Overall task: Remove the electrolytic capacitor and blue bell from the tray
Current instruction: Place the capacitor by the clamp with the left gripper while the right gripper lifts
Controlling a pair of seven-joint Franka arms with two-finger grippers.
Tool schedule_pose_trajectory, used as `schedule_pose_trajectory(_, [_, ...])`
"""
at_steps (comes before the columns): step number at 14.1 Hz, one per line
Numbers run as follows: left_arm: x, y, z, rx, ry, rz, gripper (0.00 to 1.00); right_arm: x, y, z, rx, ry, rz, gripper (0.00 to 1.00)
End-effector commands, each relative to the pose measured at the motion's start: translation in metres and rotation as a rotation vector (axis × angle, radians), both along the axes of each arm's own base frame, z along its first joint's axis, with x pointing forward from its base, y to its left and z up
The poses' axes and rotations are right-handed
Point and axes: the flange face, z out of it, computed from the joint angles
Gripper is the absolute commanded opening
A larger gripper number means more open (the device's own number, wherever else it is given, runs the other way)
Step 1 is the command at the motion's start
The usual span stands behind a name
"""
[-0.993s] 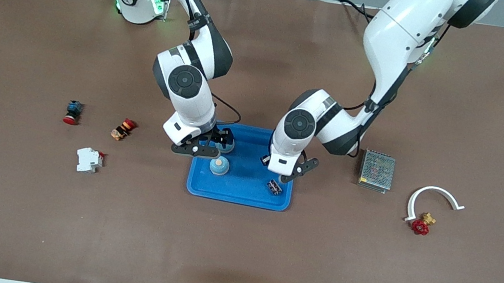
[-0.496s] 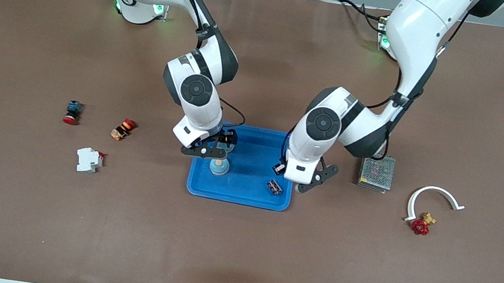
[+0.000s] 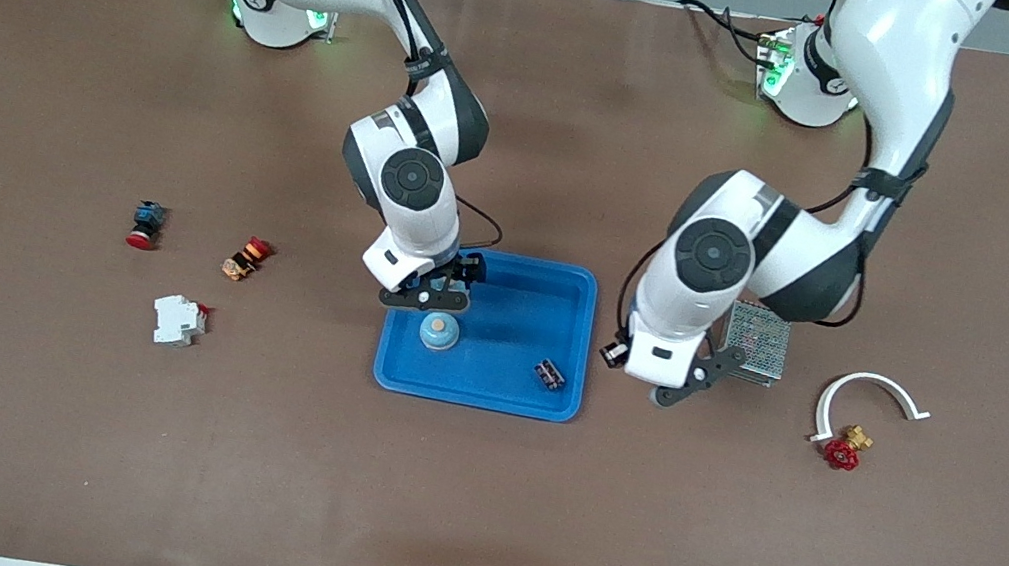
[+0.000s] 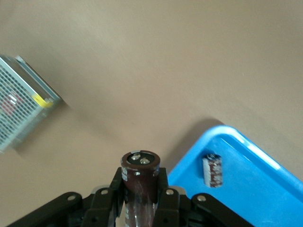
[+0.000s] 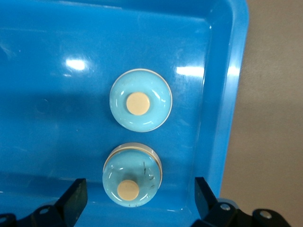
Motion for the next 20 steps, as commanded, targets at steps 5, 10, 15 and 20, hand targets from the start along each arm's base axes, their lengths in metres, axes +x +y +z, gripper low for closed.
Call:
schedule_pose_trajectory(5, [0.009,0.091,0.048,0.056,0.036,-0.115,0.00,-0.010,0.015,-0.016,-0.011,-0.002,0.015,1.00])
schedule_pose_trajectory(10, [0.009,0.166,0.050,0.097,0.065,-0.180,0.00,-0.013,0.015,-0.031,-0.018,0.004,0.018,1.00])
schedule_pose_trajectory(15, [0.011,0.234,0.023,0.163,0.125,-0.212,0.00,-0.013,0.017,-0.039,-0.013,-0.006,0.024,1.00])
schedule_pose_trajectory(20, [-0.007,0.290,-0.014,0.159,0.213,-0.227,0.00,-0.013,0.017,-0.046,-0.013,-0.007,0.024,1.00])
